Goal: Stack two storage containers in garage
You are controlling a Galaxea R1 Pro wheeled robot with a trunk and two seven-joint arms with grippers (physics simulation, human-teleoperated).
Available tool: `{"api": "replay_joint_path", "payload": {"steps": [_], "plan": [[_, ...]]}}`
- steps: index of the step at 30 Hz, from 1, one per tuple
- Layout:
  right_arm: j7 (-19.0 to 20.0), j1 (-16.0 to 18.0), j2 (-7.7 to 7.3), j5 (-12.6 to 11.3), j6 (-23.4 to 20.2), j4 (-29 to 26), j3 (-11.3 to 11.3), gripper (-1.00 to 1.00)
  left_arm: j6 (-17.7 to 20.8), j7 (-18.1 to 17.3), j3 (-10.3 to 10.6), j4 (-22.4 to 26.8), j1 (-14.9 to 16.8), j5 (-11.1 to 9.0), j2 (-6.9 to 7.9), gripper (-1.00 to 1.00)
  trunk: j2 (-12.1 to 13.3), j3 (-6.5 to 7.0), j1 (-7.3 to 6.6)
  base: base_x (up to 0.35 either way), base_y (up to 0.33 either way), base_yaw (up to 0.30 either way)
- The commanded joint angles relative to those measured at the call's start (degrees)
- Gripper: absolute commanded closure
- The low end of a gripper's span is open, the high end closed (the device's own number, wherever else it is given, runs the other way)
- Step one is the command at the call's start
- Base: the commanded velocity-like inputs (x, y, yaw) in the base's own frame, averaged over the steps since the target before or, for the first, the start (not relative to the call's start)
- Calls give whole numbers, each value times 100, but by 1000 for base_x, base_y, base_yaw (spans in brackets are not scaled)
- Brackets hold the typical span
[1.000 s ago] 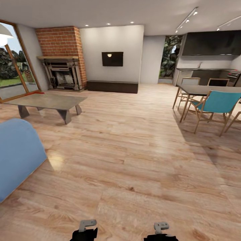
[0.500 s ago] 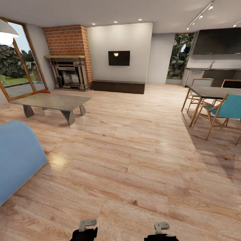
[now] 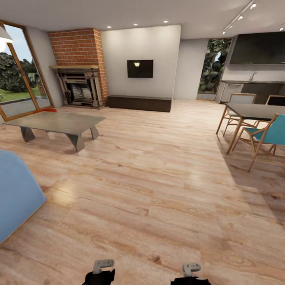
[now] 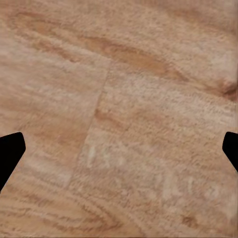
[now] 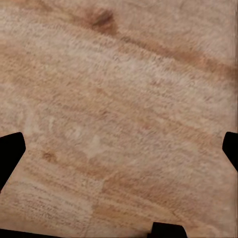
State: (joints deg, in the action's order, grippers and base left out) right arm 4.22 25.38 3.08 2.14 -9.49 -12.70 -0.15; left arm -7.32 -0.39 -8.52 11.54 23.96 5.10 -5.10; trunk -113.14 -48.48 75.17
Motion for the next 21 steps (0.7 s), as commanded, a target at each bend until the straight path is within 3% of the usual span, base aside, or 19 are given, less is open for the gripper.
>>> {"api": "replay_joint_path", "payload": {"steps": [1,21], "plan": [[16,1,3,24,-35,-13,-3,-100,-10,-1,-51,0,5,48,-2,-100,-2,-5,3,343,-94,0],[13,2,4,18,-35,-13,-3,-100,-50,-24,-55,17,21,36,-10,-100,-2,-5,3,343,-86,0]]}}
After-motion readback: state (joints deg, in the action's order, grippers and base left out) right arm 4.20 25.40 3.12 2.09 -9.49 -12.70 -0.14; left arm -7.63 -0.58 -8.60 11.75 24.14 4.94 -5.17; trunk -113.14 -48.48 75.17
